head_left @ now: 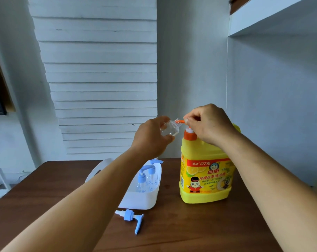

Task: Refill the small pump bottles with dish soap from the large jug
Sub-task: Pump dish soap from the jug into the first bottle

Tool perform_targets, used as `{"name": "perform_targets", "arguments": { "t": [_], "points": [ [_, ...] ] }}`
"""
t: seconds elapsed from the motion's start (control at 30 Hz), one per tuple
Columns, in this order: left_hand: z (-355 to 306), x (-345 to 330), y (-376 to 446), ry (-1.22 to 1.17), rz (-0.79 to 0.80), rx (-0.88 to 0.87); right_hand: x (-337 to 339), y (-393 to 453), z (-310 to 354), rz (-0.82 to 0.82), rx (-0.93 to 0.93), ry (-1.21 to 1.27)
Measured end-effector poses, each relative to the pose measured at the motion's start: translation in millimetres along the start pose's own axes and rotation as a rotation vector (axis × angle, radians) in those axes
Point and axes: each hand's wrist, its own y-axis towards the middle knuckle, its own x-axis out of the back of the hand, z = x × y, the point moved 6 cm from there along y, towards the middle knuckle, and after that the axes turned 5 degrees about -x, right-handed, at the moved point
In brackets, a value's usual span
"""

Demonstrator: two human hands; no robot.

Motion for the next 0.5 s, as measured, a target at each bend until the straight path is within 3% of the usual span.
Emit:
{"name": "perform_targets", "arguments": {
  "t": [0.5],
  "points": [
    [-0.3,0.5,-1.0,0.002,0.001,0.006,0.0,1.1,3.7,0.037,0.000,-0.055]
  ]
}}
